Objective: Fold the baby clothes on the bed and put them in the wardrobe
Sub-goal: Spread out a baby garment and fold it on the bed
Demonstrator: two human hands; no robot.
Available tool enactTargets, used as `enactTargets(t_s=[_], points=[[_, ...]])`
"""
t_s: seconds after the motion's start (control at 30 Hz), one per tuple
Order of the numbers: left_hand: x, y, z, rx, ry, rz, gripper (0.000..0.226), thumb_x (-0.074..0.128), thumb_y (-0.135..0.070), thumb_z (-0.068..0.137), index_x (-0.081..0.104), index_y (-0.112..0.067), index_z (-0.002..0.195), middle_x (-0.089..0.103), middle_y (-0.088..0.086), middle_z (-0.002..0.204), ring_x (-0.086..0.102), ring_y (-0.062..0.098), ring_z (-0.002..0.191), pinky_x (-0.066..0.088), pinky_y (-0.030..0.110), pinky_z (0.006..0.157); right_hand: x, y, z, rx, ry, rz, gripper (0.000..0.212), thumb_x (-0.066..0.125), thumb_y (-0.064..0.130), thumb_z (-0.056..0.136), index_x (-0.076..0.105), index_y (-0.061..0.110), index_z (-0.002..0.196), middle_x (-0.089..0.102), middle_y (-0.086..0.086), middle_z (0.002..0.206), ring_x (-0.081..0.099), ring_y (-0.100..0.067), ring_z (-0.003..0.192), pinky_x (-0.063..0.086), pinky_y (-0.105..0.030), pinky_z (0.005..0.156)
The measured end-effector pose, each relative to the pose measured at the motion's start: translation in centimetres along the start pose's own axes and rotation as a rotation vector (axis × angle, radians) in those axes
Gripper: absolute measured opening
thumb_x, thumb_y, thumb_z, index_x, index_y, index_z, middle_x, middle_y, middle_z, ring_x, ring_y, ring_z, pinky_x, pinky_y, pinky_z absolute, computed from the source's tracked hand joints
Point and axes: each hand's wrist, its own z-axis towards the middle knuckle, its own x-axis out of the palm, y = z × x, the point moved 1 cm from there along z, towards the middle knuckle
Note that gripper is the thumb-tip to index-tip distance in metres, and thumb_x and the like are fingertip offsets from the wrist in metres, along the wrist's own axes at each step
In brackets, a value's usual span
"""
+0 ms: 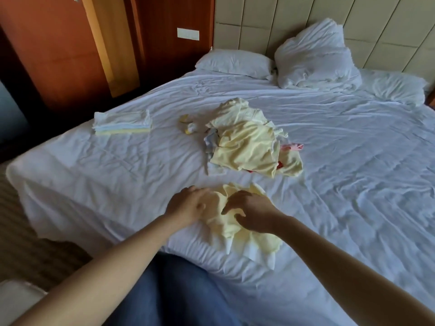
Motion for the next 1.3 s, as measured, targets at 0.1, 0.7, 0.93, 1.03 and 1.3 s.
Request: enactTargets(t_s=[0.1, 0.7, 0.93, 1.03, 1.3], points=[[0.3, 0.3, -1.2, 0.007, 0.009, -0.080, 0.057, 0.053, -0.017, 0.095, 0.037, -0.031, 0.148, 0.049, -0.005, 0.144, 0.051, 0.017, 0.126, 0.046, 0.034, 0.098, 1.7, 1.2, 0.8, -0.154, 0.214, -0.222, 0.054, 0.055, 0.009, 0.086, 0.057, 0.040, 0.130, 0.037, 0.012, 0.149, 0.023, -0.009, 0.142, 0.020, -0.033, 0.114], [-4.2, -2.9, -2.1, -0.061, 0.246, -0.860, 0.047, 0.073, -0.044, 0.075, 0.060, -0.018, 0.112, 0.067, -0.002, 0.106, 0.064, 0.010, 0.100, 0.050, 0.029, 0.088, -1.7, 0.7, 5.1, 0.248, -0.122, 0.172, 0.017, 0.055, 0.024, 0.090, 0.059, 0.012, 0.078, 0.057, 0.004, 0.073, 0.052, -0.016, 0.072, 0.035, -0.030, 0.060], [-10.1, -5.2, 1.1, -0.026, 0.004, -0.954, 0.028, 0.068, -0.031, 0.089, 0.064, -0.013, 0.109, 0.066, 0.022, 0.117, 0.064, 0.024, 0.100, 0.050, 0.044, 0.094, -8.6, 0.5, 7.8, 0.210, -0.414, 0.426, 0.039, 0.062, 0.015, 0.088, 0.041, 0.020, 0.056, 0.041, 0.006, 0.054, 0.037, -0.007, 0.054, 0.031, -0.030, 0.056], [-12.7, -6.1, 2.9, -0.023, -0.101, -0.941, 0.009, 0.059, -0.018, 0.097, 0.066, -0.014, 0.100, 0.071, 0.016, 0.104, 0.068, 0.028, 0.098, 0.052, 0.046, 0.094, -11.8, 0.3, 8.4, 0.207, -0.526, 0.499, 0.023, 0.061, 0.013, 0.090, 0.059, 0.008, 0.068, 0.055, -0.004, 0.061, 0.046, -0.012, 0.059, 0.038, -0.032, 0.058], [-21.6, -10.7, 6.7, 0.193, -0.454, -0.550, 0.026, 0.050, -0.020, 0.099, 0.043, -0.022, 0.074, 0.044, -0.008, 0.068, 0.039, 0.004, 0.061, 0.029, 0.018, 0.055, -20.3, 1.2, 8.4, 0.111, -0.784, 0.687, 0.013, 0.058, 0.011, 0.094, 0.061, 0.004, 0.083, 0.056, 0.002, 0.073, 0.050, -0.004, 0.065, 0.040, -0.020, 0.061]])
